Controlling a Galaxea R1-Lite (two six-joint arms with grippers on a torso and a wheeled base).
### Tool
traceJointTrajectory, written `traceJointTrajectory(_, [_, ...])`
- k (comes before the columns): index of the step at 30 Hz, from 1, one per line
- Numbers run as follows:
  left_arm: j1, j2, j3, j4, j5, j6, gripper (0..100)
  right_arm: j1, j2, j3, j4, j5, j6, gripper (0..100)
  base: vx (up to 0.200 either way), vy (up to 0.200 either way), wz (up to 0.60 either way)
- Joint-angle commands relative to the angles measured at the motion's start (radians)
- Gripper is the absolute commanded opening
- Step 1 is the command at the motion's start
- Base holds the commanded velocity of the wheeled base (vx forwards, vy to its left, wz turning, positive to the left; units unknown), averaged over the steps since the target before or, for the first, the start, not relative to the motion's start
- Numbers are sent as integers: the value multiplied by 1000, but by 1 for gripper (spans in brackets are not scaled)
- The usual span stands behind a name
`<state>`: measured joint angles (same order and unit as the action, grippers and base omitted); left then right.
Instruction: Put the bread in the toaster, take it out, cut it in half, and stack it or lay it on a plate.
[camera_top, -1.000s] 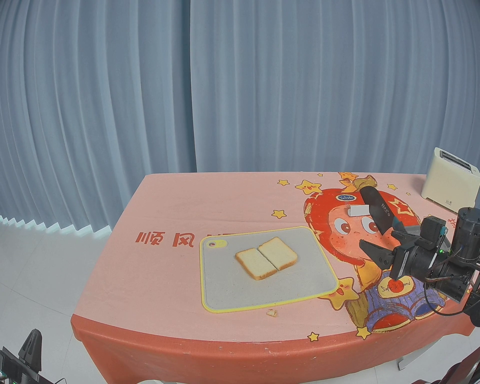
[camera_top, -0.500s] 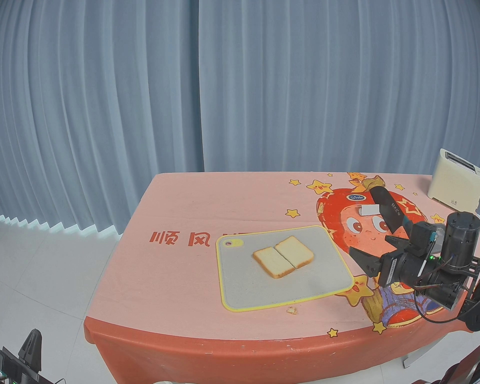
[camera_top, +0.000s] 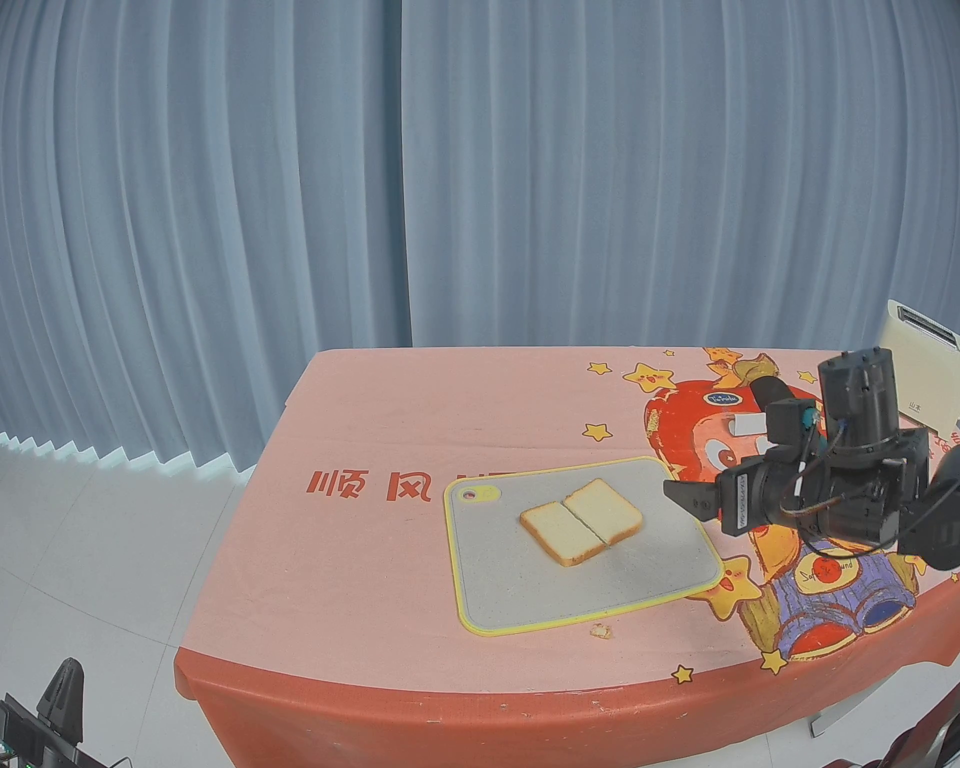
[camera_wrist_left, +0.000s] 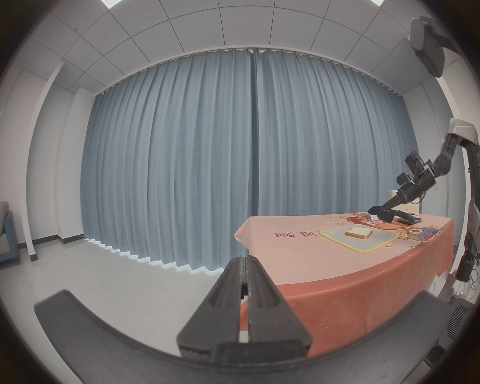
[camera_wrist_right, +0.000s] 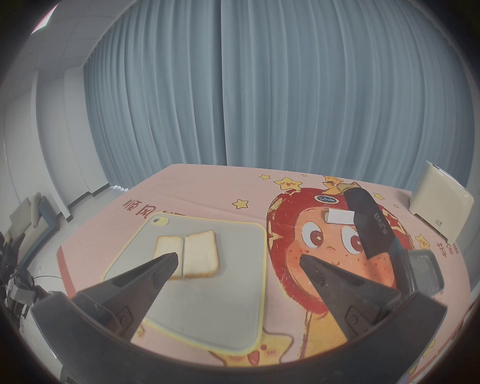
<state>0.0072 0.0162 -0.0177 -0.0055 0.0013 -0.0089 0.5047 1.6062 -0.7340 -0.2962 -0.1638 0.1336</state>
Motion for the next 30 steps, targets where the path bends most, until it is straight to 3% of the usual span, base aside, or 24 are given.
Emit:
traceJointTrajectory(1, [0, -16, 18, -1, 0, 0, 0, -14, 156, -139, 66, 0, -3, 100, 0, 0, 0])
traceJointTrajectory(12, [0, -16, 18, -1, 0, 0, 0, -5, 307, -185, 58, -3, -11, 100, 0, 0, 0])
traceJointTrajectory(21, [0, -16, 18, -1, 0, 0, 0, -5, 311, -211, 65, -36, -16, 100, 0, 0, 0])
traceJointTrajectory(30, [0, -16, 18, -1, 0, 0, 0, -2, 327, -219, 65, -40, -20, 100, 0, 0, 0])
